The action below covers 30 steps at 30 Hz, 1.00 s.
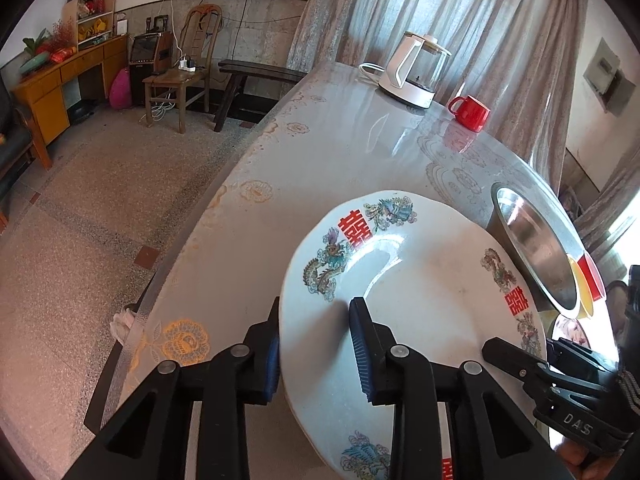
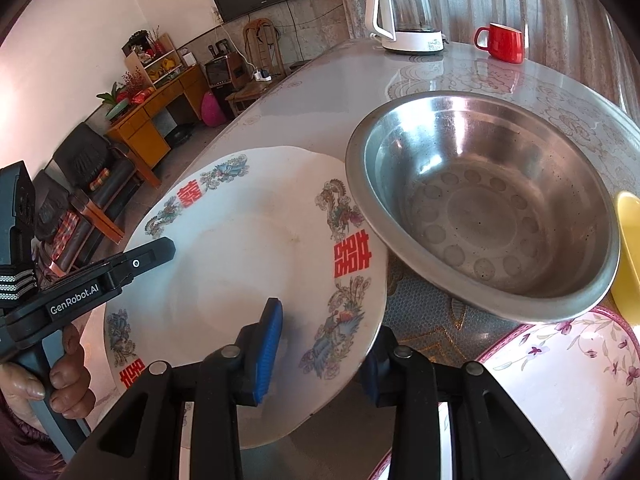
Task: Organize plates and bowls
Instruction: 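Close the left gripper on the double-happiness plate rim and lift it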
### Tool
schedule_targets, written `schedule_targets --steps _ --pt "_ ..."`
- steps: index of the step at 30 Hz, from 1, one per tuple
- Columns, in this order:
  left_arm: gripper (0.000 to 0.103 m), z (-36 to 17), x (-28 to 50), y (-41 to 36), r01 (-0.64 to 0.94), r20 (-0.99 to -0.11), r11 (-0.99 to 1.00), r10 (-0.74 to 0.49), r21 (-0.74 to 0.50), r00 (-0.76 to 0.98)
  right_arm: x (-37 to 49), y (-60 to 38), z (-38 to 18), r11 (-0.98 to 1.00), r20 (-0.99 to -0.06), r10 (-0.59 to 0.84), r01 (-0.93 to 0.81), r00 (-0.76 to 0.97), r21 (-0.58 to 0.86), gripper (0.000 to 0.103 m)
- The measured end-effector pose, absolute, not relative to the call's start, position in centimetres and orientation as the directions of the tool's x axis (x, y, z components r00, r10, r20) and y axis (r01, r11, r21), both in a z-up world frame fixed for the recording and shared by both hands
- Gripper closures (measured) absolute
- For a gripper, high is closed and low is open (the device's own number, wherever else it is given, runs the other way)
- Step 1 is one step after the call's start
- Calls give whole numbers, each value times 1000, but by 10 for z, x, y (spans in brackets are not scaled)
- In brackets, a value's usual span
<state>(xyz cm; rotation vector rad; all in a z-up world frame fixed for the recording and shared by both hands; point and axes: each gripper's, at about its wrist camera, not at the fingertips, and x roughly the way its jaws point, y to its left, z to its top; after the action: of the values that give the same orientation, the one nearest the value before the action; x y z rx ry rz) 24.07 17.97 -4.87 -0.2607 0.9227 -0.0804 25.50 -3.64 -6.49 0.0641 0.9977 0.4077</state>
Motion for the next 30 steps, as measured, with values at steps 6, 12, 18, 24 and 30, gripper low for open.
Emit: schedule_targets --steps 6,12,18,24,30 --pt "67 -51 247 173 -45 -783 972 -159 -232 602 253 -30 -63 924 -804 355 -307 477 226 67" --pt "74 -48 231 179 -37 -761 956 -207 -290 615 248 -34 -62 917 -787 380 -311 486 251 69" --pt "74 -49 223 173 -21 -764 959 -211 -282 610 241 -32 -58 900 -768 419 -336 485 279 70" --pt "72 -51 230 177 -41 -765 957 -203 -287 612 245 -39 -69 901 -782 418 -321 461 292 73" --pt "71 -50 233 173 -37 -758 962 -188 -269 625 244 -39 -68 902 -782 413 -330 467 279 73"
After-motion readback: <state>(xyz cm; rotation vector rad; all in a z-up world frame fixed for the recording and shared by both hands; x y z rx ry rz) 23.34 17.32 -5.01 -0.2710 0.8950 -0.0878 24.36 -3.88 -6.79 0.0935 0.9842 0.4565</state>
